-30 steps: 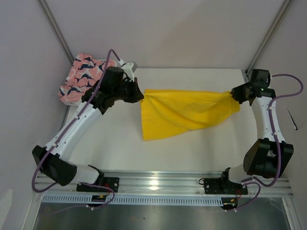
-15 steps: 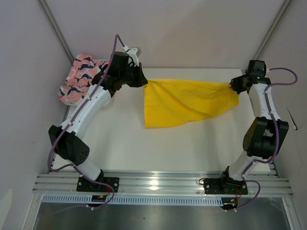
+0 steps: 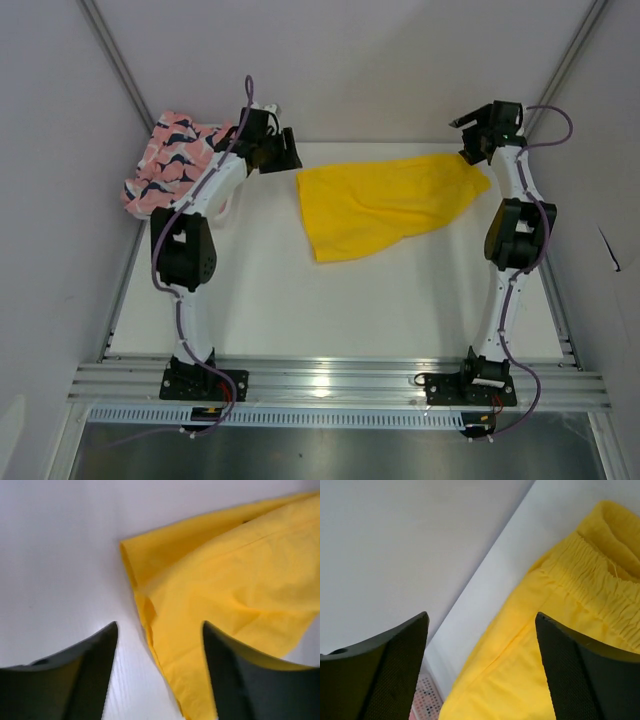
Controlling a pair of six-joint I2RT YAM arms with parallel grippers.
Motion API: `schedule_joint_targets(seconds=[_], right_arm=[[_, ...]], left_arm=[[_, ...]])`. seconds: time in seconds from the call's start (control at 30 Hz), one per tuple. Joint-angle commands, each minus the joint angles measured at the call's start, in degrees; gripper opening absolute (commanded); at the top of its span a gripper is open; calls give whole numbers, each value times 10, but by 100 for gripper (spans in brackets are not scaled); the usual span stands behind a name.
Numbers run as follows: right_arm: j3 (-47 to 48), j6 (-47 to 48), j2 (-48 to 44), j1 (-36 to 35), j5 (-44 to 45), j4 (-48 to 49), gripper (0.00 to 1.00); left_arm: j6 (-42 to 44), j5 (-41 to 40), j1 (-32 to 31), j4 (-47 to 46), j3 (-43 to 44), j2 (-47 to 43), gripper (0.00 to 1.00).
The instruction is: Fold and stack the shorts
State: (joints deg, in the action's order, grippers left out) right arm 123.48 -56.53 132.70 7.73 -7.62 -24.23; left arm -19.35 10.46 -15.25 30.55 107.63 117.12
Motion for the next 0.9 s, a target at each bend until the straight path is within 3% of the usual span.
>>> schedule_joint_targets(seconds=[0.0, 0.03, 0.23, 0.3, 0.53, 0.7, 0.87], right_arm=[[72, 47, 48, 8, -54, 39, 90], [68, 50, 38, 10, -50, 41, 91], [-185, 119, -112, 40, -68, 213, 91], [-229, 156, -156, 52, -64, 211, 90], [-253, 177, -120, 98, -145, 236, 92], [-236, 183, -69, 95, -169, 264, 94], [-177, 204, -16, 78, -158, 210, 93]], left_arm=[[-16, -42, 12, -8, 46, 40, 77], [-17, -49, 12, -4, 47, 43, 93], [-26, -47, 7, -78, -69, -41, 96], [-15, -31, -5, -94, -86, -68, 96], [-14, 6, -57, -119, -110, -48, 94], [-23, 32, -91, -130, -78, -2, 93], [-37, 49, -105, -145, -68, 28, 91]])
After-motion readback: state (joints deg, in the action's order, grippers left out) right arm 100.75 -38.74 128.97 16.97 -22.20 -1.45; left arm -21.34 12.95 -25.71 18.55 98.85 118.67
